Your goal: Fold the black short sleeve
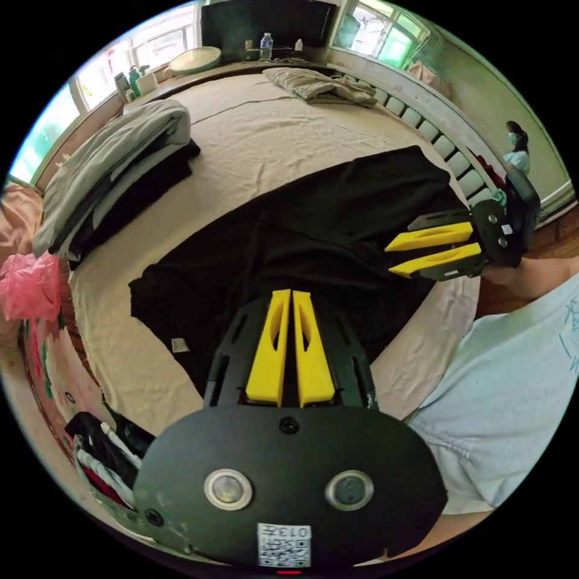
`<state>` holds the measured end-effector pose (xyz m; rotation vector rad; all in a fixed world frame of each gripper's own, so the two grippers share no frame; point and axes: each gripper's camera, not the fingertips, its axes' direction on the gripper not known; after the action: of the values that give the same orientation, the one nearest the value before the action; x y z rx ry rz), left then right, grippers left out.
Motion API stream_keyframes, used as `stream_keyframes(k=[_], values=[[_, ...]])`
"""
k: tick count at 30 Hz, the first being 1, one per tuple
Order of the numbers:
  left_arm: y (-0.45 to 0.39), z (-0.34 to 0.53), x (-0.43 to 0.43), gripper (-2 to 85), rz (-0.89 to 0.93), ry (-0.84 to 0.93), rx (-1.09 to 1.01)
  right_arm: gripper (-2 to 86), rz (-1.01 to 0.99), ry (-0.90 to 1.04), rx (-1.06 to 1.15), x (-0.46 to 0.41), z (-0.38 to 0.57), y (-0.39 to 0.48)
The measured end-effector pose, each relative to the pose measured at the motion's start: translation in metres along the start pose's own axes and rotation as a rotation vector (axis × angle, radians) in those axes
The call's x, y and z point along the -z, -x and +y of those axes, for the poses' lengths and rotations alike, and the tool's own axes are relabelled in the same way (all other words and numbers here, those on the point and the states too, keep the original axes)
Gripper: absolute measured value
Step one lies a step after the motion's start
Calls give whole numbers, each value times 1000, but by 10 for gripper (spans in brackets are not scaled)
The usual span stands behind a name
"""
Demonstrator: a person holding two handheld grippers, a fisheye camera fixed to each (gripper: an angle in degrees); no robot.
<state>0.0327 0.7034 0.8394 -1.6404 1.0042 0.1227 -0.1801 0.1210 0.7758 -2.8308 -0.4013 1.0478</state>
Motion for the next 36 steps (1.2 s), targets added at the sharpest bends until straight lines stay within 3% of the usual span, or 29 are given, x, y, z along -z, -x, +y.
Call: stream_keyframes(k=[4,9,15,19,22,27,33,36], values=[[8,16,-8,-2,24,20,14,22,-1,113,-44,-25,-14,-9],[3,32,-15,-3,-10,61,-76,10,-86,13,-245,-7,-16,-49],[13,52,-6,-3,35,50,-45,10,-181,40,-427,-15,1,-85],[10,70,15,-3,-37,-64,-51,9,-63,-80,-267,6,-21,-58],[15,72,3,-2,-50,5,-41,5,13,-93,-88,-11,-55,-25],[31,80,-6,3,16,9,30,5,75,101,-1,-76,-89,-10],[53,141,23,56,-32,-61,279,37,173,-39,39,-34,-128,-15],[63,181,26,94,1,-83,420,68,85,-83,143,-43,-177,-6]])
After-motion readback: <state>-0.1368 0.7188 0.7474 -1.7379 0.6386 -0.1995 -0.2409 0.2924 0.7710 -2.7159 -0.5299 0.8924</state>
